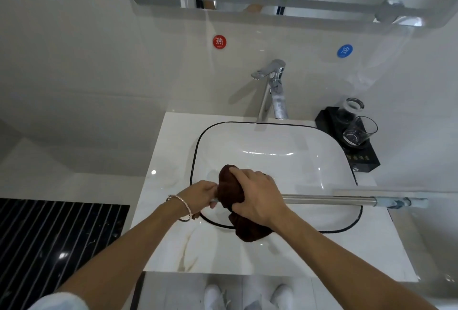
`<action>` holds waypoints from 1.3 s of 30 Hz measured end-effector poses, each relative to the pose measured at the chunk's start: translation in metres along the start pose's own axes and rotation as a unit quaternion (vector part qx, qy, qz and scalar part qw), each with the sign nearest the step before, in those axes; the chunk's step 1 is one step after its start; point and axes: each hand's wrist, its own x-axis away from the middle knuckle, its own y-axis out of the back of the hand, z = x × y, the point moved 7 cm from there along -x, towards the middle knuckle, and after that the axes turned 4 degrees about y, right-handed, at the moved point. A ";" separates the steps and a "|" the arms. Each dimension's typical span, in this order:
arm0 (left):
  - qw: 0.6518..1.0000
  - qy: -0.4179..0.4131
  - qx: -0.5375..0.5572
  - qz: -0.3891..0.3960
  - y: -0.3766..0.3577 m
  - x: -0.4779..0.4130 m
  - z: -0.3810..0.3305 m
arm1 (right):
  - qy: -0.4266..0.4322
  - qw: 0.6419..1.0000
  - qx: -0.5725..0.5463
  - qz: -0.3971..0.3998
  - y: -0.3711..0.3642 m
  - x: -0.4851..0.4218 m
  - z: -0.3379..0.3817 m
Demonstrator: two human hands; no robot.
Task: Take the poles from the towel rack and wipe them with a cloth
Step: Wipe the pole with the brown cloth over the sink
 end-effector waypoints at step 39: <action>0.969 -0.117 -0.187 -0.111 0.005 0.025 0.012 | 0.027 0.991 0.125 0.046 -0.029 -0.003 0.006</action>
